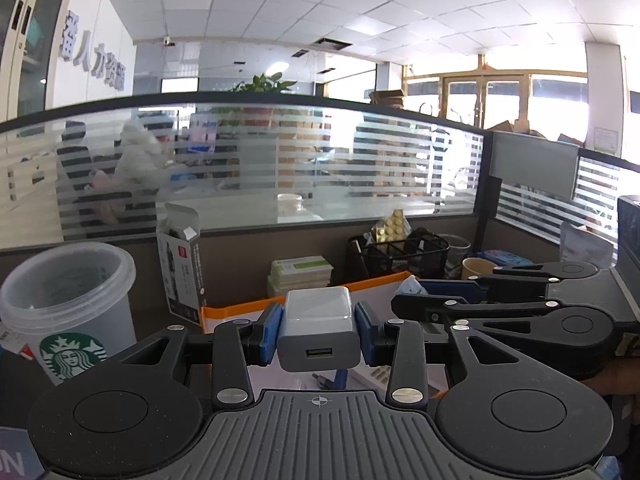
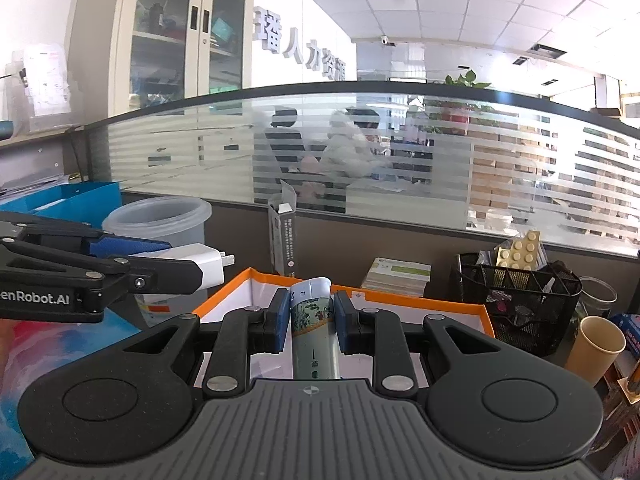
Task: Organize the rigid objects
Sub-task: 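Lift and carry the charger and tube over the orange box, then open the right tool to drop the tube while the left tool releases the charger into the box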
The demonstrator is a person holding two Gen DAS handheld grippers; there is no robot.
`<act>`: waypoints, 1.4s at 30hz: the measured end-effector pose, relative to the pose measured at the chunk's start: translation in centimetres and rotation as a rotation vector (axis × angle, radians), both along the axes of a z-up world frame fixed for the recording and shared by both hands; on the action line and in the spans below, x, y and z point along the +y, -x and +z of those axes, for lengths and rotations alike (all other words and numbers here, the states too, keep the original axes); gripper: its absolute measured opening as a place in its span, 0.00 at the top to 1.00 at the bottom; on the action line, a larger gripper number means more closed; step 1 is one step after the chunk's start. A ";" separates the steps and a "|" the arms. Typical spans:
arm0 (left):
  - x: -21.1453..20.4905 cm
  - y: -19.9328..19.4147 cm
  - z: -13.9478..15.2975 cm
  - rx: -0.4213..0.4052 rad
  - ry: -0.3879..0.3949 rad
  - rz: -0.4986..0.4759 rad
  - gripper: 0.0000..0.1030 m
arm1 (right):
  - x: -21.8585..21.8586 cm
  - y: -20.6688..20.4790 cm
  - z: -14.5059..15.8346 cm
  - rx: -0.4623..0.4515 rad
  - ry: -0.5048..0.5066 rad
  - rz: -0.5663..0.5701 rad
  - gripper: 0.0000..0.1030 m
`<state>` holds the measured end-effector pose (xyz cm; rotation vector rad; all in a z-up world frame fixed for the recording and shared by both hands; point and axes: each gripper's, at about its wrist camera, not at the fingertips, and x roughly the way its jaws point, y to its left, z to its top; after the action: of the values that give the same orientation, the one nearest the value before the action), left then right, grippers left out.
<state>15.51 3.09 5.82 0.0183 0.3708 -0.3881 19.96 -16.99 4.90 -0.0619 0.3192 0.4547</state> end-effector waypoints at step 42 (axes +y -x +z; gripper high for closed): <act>-2.5 -8.6 -8.2 0.282 -0.040 -0.015 0.55 | -1.2 -7.5 -7.6 0.312 0.062 -0.047 0.69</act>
<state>24.12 0.59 -2.40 0.0055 0.6575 -0.3984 27.47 -18.16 -2.75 -0.0432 0.6405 0.4079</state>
